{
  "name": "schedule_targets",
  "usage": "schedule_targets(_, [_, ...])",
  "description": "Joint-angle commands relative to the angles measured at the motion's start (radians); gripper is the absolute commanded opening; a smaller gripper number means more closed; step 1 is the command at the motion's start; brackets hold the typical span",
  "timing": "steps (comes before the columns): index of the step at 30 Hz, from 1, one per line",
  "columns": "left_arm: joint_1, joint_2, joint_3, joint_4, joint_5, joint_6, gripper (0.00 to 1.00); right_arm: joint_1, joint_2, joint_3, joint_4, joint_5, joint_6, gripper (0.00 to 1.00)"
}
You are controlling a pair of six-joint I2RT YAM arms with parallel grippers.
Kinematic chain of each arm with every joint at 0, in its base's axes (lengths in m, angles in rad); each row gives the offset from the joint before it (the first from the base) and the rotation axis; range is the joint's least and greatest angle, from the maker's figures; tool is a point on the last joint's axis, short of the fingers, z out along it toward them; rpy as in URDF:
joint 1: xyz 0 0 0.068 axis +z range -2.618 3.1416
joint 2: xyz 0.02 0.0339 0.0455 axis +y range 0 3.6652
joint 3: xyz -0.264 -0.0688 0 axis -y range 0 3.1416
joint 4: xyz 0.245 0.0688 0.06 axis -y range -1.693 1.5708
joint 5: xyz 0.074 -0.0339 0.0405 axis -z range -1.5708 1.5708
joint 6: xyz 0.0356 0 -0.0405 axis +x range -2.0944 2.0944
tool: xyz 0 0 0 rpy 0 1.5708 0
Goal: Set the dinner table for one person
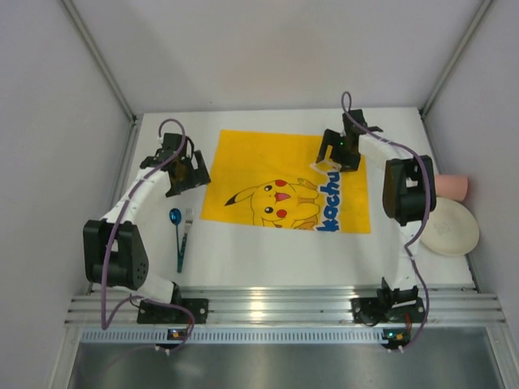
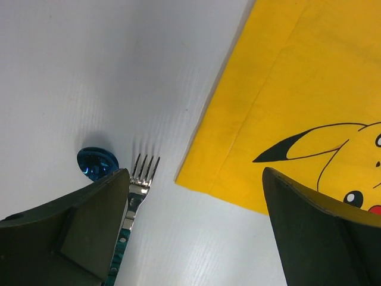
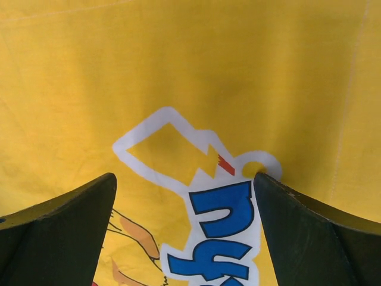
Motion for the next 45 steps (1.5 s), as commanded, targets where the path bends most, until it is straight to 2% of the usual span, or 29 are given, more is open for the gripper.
schedule_targets(1, [0.003, -0.041, -0.024, -0.062, 0.005, -0.019, 0.98, -0.023, -0.021, 0.044, 0.008, -0.003, -0.015, 1.0])
schedule_targets(7, [0.003, -0.118, -0.158, -0.059, 0.036, -0.061, 0.97, -0.026, -0.198, 0.058, -0.028, -0.023, 0.009, 1.0])
schedule_targets(11, [0.003, -0.155, -0.248, -0.065, 0.03, -0.105, 0.92, -0.026, -0.349, 0.045, -0.063, -0.052, 0.051, 1.0])
schedule_targets(14, [0.003, -0.166, -0.283, -0.073, 0.028, -0.1, 0.9, -0.026, -0.399, 0.039, -0.095, -0.064, 0.054, 1.0])
schedule_targets(18, [0.003, -0.187, -0.369, -0.024, 0.027, -0.101, 0.88, -0.026, -0.433, -0.013, -0.111, -0.064, 0.034, 1.0])
schedule_targets(24, [0.016, -0.126, -0.4, 0.044, -0.015, -0.086, 0.83, -0.026, -0.467, -0.089, -0.138, -0.066, 0.01, 1.0])
schedule_targets(33, [0.051, -0.014, -0.397, 0.111, -0.016, -0.082, 0.71, -0.026, -0.484, -0.113, -0.166, -0.053, -0.012, 1.0])
schedule_targets(34, [0.052, -0.009, -0.398, 0.114, -0.016, -0.082, 0.69, -0.026, -0.482, -0.113, -0.167, -0.05, -0.012, 1.0])
schedule_targets(37, [0.056, 0.011, -0.398, 0.134, 0.004, -0.082, 0.55, -0.024, -0.482, -0.119, -0.172, -0.04, -0.02, 1.0])
schedule_targets(39, [0.057, 0.025, -0.404, 0.148, 0.025, -0.086, 0.42, -0.026, -0.482, -0.123, -0.172, -0.037, -0.023, 1.0])
schedule_targets(45, [0.056, 0.038, -0.409, 0.162, 0.047, -0.091, 0.16, -0.026, -0.485, -0.134, -0.173, -0.023, -0.032, 1.0])
